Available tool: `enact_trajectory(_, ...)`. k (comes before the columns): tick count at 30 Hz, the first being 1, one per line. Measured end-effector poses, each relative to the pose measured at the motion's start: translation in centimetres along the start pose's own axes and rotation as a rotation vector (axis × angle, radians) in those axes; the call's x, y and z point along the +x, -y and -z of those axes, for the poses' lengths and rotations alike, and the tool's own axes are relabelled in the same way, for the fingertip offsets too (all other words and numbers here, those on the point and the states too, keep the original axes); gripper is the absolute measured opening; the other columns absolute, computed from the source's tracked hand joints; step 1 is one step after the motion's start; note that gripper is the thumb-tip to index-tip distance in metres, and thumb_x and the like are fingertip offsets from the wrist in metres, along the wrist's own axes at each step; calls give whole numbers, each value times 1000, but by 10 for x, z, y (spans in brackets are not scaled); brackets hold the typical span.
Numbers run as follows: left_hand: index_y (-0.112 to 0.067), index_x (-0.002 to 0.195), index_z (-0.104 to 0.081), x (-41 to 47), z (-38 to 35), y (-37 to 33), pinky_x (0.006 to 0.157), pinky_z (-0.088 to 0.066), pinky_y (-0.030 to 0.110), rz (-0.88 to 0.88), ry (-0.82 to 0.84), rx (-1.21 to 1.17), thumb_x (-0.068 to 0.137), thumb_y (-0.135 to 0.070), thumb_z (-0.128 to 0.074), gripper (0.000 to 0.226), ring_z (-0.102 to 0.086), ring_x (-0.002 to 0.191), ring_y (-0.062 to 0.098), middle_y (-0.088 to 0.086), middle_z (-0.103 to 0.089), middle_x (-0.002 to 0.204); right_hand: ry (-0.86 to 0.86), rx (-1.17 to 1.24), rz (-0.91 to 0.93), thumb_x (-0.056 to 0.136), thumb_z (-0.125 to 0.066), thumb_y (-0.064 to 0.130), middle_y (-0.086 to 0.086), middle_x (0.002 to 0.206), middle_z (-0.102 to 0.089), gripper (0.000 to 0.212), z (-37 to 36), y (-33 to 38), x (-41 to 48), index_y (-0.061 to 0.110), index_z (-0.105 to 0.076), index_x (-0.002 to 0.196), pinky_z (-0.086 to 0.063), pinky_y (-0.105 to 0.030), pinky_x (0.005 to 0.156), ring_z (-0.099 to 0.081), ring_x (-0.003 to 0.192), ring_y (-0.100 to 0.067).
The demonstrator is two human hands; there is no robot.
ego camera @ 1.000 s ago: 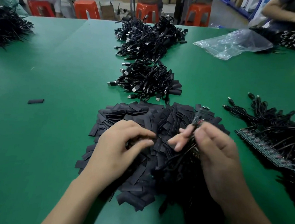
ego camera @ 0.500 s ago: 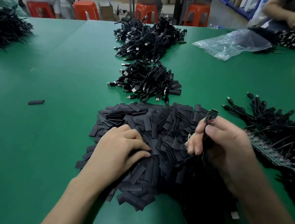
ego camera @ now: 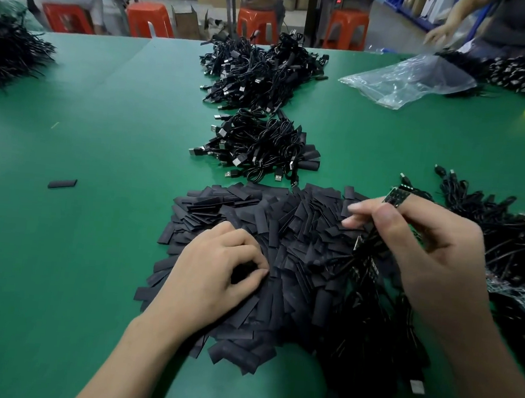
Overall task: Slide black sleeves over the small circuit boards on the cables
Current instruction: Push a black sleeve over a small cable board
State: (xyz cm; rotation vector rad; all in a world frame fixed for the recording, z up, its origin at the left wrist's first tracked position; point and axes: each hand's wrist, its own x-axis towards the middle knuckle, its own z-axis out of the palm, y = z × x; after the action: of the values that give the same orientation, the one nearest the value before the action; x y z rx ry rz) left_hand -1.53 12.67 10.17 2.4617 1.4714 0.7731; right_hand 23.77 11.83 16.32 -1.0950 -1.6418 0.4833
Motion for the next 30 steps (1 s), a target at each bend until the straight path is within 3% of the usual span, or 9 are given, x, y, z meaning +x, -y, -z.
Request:
enact_trajectory(3, -31, 101, -78, 0, -3, 2, 81, -50, 32, -34, 34, 35, 88, -42, -77, 16, -53, 92, 11, -20, -69, 101, 40, -23, -44, 100, -56, 39, 9, 87, -77, 24, -1, 1, 1, 34, -78, 93, -47, -44, 50, -64, 61, -34)
enact_trajectory(5, -31, 105, -78, -1, -4, 3, 81, -51, 34, -44, 38, 42, 88, -43, -77, 21, -53, 92, 11, -19, -70, 103, 134, 28, -134, 98, -57, 41, 7, 85, -78, 24, -3, 0, 3, 33, -78, 92, -39, -27, 42, -51, 45, -10)
enact_trajectory(7, -29, 102, -76, -1, -4, 2, 82, -51, 36, -39, 12, 18, 90, -39, -76, 15, -53, 92, 11, -18, -69, 101, 191, 118, -211, 99, -60, 35, 5, 83, -79, 22, -5, -1, 5, 27, -78, 91, -39, -8, 52, -53, 46, -1)
enact_trajectory(9, -26, 98, -73, -1, -3, -1, 83, -50, 37, -11, -73, -73, 94, -30, -73, 6, -55, 92, 13, -16, -67, 97, 197, 203, -286, 100, -62, 33, 2, 83, -79, 19, -8, -1, 10, 26, -79, 94, -50, -15, 65, -64, 59, -7)
enact_trajectory(12, -24, 106, -74, 0, -2, -19, 89, -48, 30, 15, -189, -290, 98, -31, -64, 15, -60, 100, 10, -19, -68, 104, 193, 356, -402, 95, -63, 33, -6, 82, -79, 22, -12, 0, 16, 18, -78, 95, -57, -21, 60, -72, 70, -12)
enact_trajectory(16, -37, 113, -70, -1, -8, -47, 84, -48, 22, 73, -76, -533, 90, -49, -65, 27, -66, 94, 4, -27, -70, 99, 174, 432, -501, 99, -61, 21, -11, 82, -79, 20, -20, -4, 18, 8, -76, 96, -55, -19, 53, -69, 60, -12)
enact_trajectory(19, -33, 100, -74, -2, -13, -52, 72, -47, 15, 168, -50, -702, 90, -42, -70, 14, -64, 76, -3, -17, -72, 82, 161, 476, -530, 100, -60, 25, -10, 86, -79, 21, -26, -8, 15, 12, -76, 98, -56, -19, 54, -74, 71, -17)
enact_trajectory(24, -19, 99, -76, -2, -14, -45, 74, -52, 24, 273, -28, -945, 97, -29, -61, 18, -66, 78, 8, 2, -75, 83, 215, 264, -362, 96, -57, 39, 10, 110, -77, 27, -25, -22, 3, 25, -74, 111, -54, -28, 91, -71, 105, -10)
enact_trajectory(30, -21, 103, -77, -2, -14, -40, 77, -56, 30, 316, -20, -1017, 99, -29, -61, 18, -72, 83, 15, 6, -78, 88, 516, -31, -87, 92, -67, 27, 10, 119, -68, 22, -19, -40, -12, 18, -71, 113, -43, -22, 102, -61, 119, -7)
